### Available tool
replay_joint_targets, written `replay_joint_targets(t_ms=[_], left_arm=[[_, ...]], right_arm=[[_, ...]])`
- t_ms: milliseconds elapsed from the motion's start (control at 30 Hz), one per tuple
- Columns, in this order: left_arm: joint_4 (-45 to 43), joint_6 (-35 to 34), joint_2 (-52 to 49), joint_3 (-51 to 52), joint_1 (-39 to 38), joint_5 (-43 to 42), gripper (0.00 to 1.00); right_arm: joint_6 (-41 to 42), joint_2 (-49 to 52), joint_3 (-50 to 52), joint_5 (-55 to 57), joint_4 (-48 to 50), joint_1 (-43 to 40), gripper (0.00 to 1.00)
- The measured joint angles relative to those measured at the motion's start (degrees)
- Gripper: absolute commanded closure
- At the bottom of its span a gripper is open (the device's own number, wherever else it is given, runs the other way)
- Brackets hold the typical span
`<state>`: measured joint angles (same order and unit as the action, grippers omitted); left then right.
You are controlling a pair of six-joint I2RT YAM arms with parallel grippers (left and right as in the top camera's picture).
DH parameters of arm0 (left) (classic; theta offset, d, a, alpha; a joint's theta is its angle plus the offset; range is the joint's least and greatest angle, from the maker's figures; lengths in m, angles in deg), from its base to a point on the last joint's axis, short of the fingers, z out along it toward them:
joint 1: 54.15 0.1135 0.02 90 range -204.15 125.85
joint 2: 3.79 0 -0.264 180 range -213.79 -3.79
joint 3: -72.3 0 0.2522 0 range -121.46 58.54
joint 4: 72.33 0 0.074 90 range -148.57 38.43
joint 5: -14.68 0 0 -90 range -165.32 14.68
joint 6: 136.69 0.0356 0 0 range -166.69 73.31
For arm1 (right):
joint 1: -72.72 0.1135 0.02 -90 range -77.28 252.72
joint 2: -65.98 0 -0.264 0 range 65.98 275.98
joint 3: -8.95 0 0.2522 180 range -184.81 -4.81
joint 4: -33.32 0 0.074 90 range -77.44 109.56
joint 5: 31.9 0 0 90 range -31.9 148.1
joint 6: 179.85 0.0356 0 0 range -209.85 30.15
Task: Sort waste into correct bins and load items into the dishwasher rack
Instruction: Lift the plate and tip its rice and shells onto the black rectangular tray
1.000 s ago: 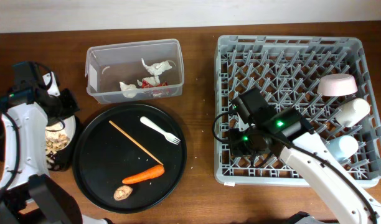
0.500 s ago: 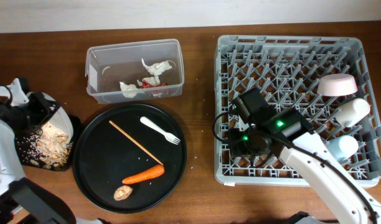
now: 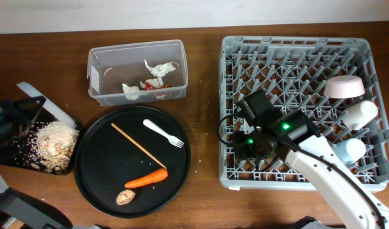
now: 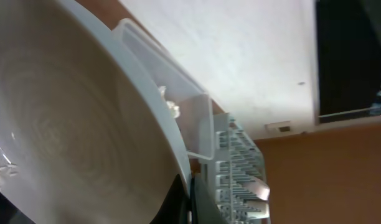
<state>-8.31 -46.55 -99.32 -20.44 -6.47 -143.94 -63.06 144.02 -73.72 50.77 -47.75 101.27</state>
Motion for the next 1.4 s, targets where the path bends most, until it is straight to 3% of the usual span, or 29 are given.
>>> replay_joint_targets(t_ms=[533, 667, 867, 1067, 1200, 1333, 1400], left_arm=[[0.0, 0.3, 0.0, 0.0, 0.3, -3.0, 1.00], [4.0, 1.0, 0.0, 0.0, -0.8, -3.0, 0.99], [12.2, 4.2, 0.0, -0.3, -18.9, 9.4, 0.99], [17.4, 3.6, -0.1, -0.3, -48.4, 39.4, 1.00], [15.3, -0.9, -0.2, 0.3, -64.2, 53.2, 1.00], [12.7, -7.1, -0.4, 4.2, -72.0, 61.7, 0.99], [12.7, -8.9, -0.6, 5.8, -73.7, 63.8, 0.91]], right_arm=[[0.2, 0.0, 0.0, 0.0, 0.0, 0.0, 0.73], [0.2, 0.0, 0.0, 0.0, 0.0, 0.0, 0.73], [0.2, 0.0, 0.0, 0.0, 0.0, 0.0, 0.73], [0.3, 0.0, 0.0, 0.0, 0.5, 0.0, 0.73], [0.2, 0.0, 0.0, 0.0, 0.5, 0.0, 0.73], [0.3, 0.0, 0.0, 0.0, 0.4, 0.0, 0.73], [0.2, 0.0, 0.0, 0.0, 0.4, 0.0, 0.73]])
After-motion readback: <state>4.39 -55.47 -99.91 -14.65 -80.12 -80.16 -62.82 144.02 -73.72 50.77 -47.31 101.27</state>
